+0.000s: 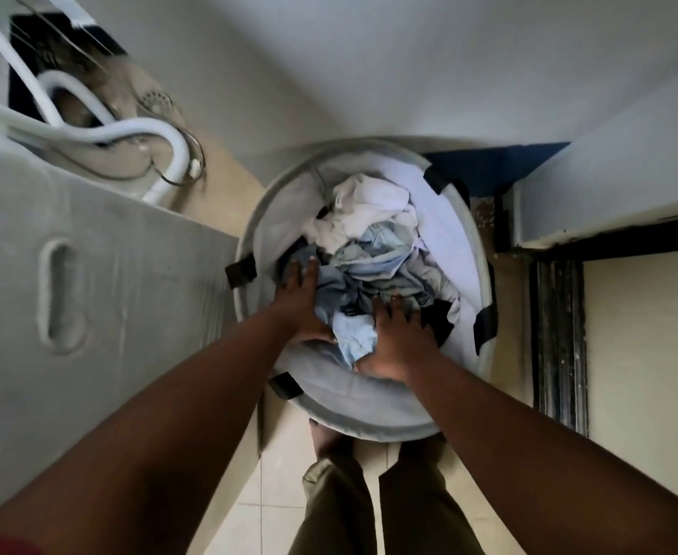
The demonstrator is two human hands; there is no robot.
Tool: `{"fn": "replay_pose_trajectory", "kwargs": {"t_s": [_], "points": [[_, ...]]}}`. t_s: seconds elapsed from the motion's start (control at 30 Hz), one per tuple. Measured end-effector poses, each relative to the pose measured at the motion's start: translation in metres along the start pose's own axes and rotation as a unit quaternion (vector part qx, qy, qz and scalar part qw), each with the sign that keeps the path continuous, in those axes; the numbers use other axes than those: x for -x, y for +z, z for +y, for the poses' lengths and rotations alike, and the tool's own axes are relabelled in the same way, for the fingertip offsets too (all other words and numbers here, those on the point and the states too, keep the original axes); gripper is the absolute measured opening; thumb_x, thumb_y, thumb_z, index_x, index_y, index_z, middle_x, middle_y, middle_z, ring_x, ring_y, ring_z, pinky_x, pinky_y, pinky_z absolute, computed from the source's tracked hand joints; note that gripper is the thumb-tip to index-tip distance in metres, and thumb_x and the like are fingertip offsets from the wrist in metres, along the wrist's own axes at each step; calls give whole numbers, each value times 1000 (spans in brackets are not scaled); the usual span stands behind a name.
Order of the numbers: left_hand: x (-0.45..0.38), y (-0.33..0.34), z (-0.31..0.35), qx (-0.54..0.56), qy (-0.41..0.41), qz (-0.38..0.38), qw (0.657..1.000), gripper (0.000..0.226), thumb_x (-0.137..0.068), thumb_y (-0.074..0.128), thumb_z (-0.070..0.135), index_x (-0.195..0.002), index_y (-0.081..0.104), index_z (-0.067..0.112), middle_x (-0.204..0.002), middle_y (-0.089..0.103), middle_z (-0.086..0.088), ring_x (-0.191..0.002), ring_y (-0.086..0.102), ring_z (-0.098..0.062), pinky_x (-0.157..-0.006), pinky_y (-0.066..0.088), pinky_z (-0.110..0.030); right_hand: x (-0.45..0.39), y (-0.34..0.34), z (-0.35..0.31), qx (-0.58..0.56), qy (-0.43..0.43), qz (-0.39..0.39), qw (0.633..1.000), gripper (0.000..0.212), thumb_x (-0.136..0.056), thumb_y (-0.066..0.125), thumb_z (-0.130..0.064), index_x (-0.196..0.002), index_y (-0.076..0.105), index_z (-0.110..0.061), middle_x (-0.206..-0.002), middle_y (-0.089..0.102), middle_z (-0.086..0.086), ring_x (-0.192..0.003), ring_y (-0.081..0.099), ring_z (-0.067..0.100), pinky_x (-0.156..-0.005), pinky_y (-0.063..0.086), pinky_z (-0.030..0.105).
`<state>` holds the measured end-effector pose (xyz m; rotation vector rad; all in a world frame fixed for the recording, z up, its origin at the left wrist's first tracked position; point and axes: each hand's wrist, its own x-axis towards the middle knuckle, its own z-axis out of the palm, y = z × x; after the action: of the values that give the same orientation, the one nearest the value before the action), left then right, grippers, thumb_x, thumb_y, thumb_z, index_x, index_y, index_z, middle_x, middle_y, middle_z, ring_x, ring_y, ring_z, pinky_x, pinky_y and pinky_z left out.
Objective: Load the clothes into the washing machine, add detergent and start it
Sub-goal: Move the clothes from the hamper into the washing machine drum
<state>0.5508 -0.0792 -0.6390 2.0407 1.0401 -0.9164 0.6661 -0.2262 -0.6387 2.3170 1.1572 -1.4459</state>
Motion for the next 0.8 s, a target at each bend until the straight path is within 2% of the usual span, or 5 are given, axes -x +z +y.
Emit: {"fn": "replay_pose_trajectory", "kwargs": {"t_s": [0.17,0.3,0.4,0.57,0.8], "points": [[-6,13,1,69,-7,56,996,119,-76,76,39,-151,-12,14,-153,19,-24,-133,40,-39,-102,40,-39,-16,12,-4,-107,-2,-23,994,121,-61,81,-40,-151,3,-17,-150,26,16,-139,31,34,-110,35,41],[-6,32,1,60,-18,85,994,62,-85,64,35,-137,38,13,-130,56,-16,-118,55,-34,-89,44,-35,-24,16,-7,-135,21,9,991,111,-68,77,-22,-150,3,-18,-137,49,13,-126,48,32,-100,46,39],[-4,33,4,-4,-16,94,995,41,-84,61,38,-118,55,16,-126,56,-14,-117,52,-33,-90,45,-39,-30,15,-7,-150,60,18,987,94,-72,71,-17,-148,15,-15,-132,54,12,-121,54,31,-96,49,38],[9,38,0,4,-13,138,990,51,-77,61,46,-114,51,13,-127,37,-15,-127,34,-35,-93,41,-41,-19,-4,-9,-59,77,-1,995,36,-75,65,-26,-107,62,-12,-114,65,9,-106,62,29,-82,52,30],[69,19,15,135,24,156,978,42,-81,66,19,-113,45,2,-123,35,-17,-94,54,-34,-73,38,-30,39,-21,-6,-106,47,79,990,59,-62,68,-46,-113,62,-17,-124,49,13,-113,49,35,-93,49,40]]}}
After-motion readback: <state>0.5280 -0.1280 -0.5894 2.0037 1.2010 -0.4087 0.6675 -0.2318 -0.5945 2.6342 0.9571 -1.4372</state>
